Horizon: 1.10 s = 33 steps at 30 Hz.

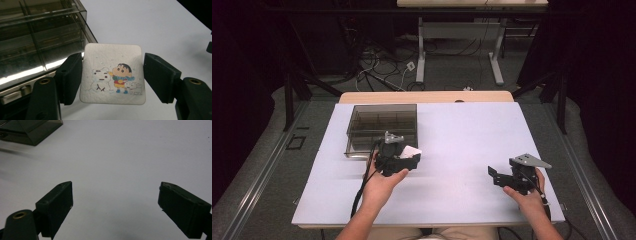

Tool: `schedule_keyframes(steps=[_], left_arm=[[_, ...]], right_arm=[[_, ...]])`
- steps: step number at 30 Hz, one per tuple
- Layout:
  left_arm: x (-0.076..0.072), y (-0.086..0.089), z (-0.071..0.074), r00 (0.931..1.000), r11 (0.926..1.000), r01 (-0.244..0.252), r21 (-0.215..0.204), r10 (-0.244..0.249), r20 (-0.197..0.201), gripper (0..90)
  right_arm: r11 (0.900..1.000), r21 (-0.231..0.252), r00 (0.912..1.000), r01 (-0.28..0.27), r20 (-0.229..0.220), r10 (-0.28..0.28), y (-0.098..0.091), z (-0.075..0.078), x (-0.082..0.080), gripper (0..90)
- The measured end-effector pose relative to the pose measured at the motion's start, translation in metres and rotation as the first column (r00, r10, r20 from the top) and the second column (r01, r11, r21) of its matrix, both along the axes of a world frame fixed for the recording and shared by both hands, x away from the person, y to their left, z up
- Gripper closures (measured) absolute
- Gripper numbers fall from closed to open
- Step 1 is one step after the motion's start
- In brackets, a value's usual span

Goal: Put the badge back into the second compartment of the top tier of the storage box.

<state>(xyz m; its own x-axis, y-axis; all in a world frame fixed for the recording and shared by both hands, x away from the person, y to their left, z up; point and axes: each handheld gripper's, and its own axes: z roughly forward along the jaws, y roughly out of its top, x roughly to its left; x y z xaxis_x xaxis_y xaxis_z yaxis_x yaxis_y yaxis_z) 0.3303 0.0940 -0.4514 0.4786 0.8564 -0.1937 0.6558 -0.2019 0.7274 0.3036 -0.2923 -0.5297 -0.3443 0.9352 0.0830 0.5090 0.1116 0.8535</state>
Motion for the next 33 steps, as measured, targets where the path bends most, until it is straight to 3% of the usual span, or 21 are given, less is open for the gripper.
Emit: schedule_keyframes(steps=[21,33], left_arm=[[0.011,0.042,0.003,0.9946,0.9945,-0.102,-0.024,0.103,0.016,33.5],[0.018,0.065,0.002,0.9841,0.9830,-0.177,-0.049,0.177,0.012,33.5]], right_arm=[[1.0000,0.006,1.0000,-0.003,-0.005,0.003,0.001,0.000,0.000,12.9],[1.0000,0.002,1.0000,-0.003,-0.005,0.003,0.001,-0.001,0.000,13.0]])
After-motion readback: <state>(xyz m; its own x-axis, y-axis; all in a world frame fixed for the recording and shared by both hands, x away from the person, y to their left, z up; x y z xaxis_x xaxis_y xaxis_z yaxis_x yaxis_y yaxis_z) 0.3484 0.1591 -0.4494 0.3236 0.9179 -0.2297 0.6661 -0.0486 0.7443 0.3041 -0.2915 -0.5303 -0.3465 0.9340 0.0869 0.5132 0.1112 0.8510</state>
